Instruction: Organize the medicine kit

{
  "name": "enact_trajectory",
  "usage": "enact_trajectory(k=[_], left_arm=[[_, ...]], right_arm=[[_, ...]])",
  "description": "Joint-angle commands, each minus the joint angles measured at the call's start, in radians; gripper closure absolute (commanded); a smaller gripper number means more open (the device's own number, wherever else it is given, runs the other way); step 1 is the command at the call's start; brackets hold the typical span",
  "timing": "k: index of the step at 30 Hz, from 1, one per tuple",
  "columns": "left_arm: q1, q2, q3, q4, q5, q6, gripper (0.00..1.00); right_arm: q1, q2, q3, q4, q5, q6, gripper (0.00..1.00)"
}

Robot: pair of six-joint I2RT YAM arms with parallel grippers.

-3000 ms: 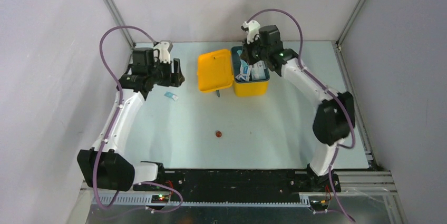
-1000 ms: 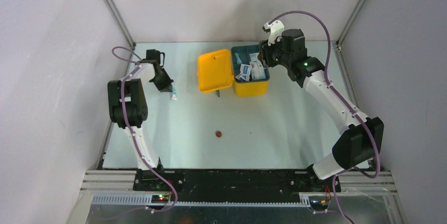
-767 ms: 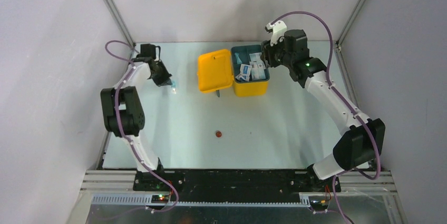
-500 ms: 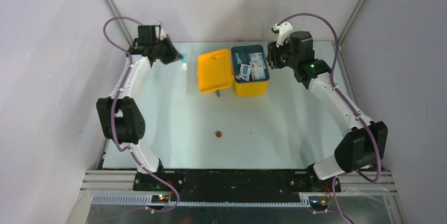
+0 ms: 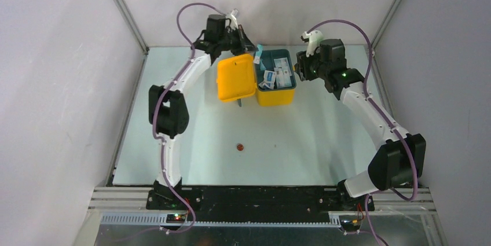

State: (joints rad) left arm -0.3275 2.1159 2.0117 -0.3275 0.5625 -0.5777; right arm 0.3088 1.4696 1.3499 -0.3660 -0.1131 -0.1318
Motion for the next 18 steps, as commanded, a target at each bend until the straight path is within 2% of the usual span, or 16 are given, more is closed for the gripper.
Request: enact_trajectory(k=[1,13,18], left_arm=[[-0.032,0.061,0.052,0.049,-0.087,-0.061,1.00],[-0.064,0.129,0.017,0.047,-0.255,-0.125,0.98],[-0.069,0.129,0.032,0.043,-0.318,-0.119,0.87]], right_arm=[[-0.009,-0.052,-0.001,-0.013,0.001,0.003,0.53],[-0.013,-0.089,-0.039,-0.016,0.006,-0.014,0.53],[-0.014,-0.087,-0.043,-0.016,-0.002,-0.014,0.53]])
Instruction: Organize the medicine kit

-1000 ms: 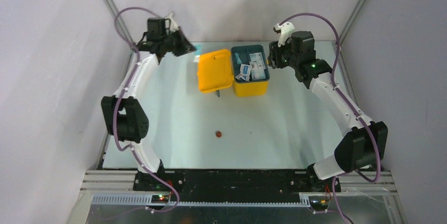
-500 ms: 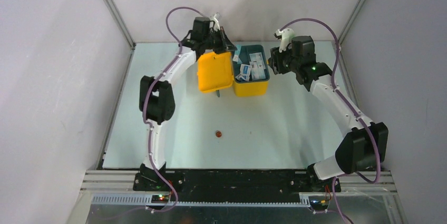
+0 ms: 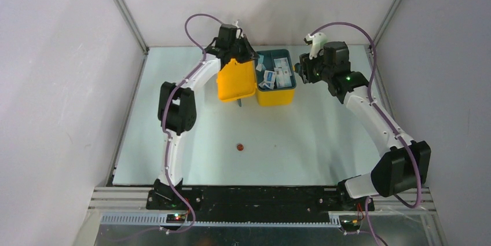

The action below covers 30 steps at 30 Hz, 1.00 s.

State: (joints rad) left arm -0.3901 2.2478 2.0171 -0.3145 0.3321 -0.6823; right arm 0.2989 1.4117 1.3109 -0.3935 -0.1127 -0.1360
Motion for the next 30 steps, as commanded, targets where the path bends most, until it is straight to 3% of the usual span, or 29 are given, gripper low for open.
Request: enact_trajectory(k=[1,3,6,9,11,15,22,24,26,30], left_arm=[[-0.007,-0.002,0.028,0.029,-0.091,-0.014,0.82],[-0.007,0.002,0.035,0.028,-0.090,-0.008,0.60],[-0.005,-0.007,0.038,0.028,-0.080,0.013,0.49],[0.000,-0.036,0.047,0.030,-0.064,0.050,0.42],[0.012,-0.076,0.052,0.029,-0.045,0.084,0.40],[0.063,-0.188,0.001,0.027,0.019,0.137,0.39],[0.187,-0.477,-0.269,0.006,0.115,0.198,0.39],[0.213,-0.575,-0.380,-0.010,0.140,0.235,0.39],[0.239,-0.666,-0.485,-0.037,0.158,0.272,0.39],[0.299,-0.822,-0.659,-0.093,0.195,0.328,0.38]], right_arm=[[-0.003,-0.028,-0.003,0.013,-0.007,-0.010,0.53],[-0.003,-0.025,-0.004,0.012,-0.014,-0.009,0.53],[-0.002,-0.027,-0.004,0.005,-0.023,-0.008,0.53],[-0.001,-0.023,-0.003,-0.010,-0.111,-0.049,0.45],[0.013,-0.016,-0.007,-0.024,-0.187,-0.094,0.38],[0.057,0.016,-0.028,-0.043,-0.350,-0.201,0.35],[0.120,0.145,0.007,0.127,-0.385,-0.130,0.49],[0.162,0.172,0.021,0.070,-0.453,-0.218,0.45],[0.244,0.184,0.019,-0.044,-0.502,-0.478,0.39],[0.338,0.205,-0.018,-0.224,-0.588,-0.780,0.31]])
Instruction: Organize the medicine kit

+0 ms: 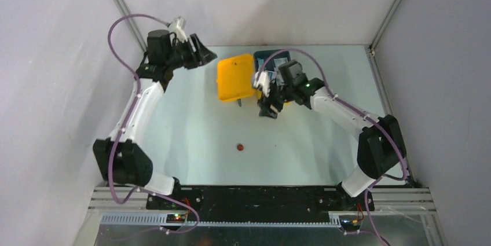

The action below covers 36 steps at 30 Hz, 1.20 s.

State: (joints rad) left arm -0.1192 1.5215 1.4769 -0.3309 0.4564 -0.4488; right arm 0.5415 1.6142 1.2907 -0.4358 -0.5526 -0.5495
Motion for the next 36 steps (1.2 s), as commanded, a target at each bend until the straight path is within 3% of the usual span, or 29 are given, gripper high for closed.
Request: enact_trajectory(k=[1,5,10,20,36], left_arm=[[0.049,-0.134,-0.163,-0.089,0.071,0.101,0.38],[0.094,-0.201,-0.256,-0.106,0.065,0.098,0.38],[0.131,-0.228,-0.315,-0.107,0.048,0.060,0.38],[0.258,-0.388,-0.399,-0.102,0.032,0.046,0.36],[0.275,-0.494,-0.485,-0.077,0.053,0.018,0.35]], right_arm=[[0.107,0.014,-0.003,-0.204,-0.159,-0.402,0.31],[0.169,0.072,-0.009,-0.299,-0.163,-0.560,0.29],[0.277,0.164,0.001,-0.261,-0.058,-0.645,0.33],[0.416,0.284,0.015,-0.100,0.040,-0.527,0.40],[0.454,0.361,0.036,-0.026,0.138,-0.439,0.46]])
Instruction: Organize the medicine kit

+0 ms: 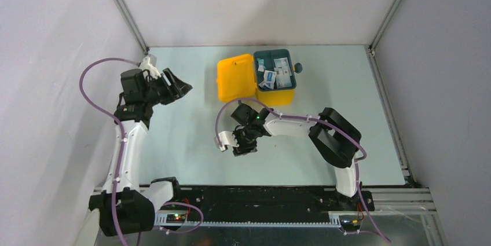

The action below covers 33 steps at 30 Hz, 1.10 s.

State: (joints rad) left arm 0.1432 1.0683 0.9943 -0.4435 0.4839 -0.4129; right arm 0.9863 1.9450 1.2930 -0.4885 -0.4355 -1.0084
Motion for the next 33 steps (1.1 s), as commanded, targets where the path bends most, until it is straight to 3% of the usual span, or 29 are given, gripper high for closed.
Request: enact_trajectory(k=[1,14,22,27,33], left_arm=[[0.011,-0.044,-0.004,0.037,0.026,-0.018,0.35],[0.014,-0.048,-0.017,0.047,0.029,-0.018,0.35],[0.013,-0.012,0.000,0.046,0.033,-0.018,0.35],[0.012,0.023,0.012,0.046,0.054,-0.021,0.36],[0.012,0.050,0.022,0.005,0.080,0.023,0.37]], right_arm=[[0.010,0.034,0.034,0.027,0.021,0.022,0.47],[0.011,0.044,0.046,0.025,0.015,0.042,0.68],[-0.038,-0.085,0.095,-0.015,-0.010,0.114,0.70],[-0.120,-0.117,0.246,-0.097,-0.033,0.215,0.72],[-0.248,-0.120,0.376,-0.010,-0.034,0.399,0.71]])
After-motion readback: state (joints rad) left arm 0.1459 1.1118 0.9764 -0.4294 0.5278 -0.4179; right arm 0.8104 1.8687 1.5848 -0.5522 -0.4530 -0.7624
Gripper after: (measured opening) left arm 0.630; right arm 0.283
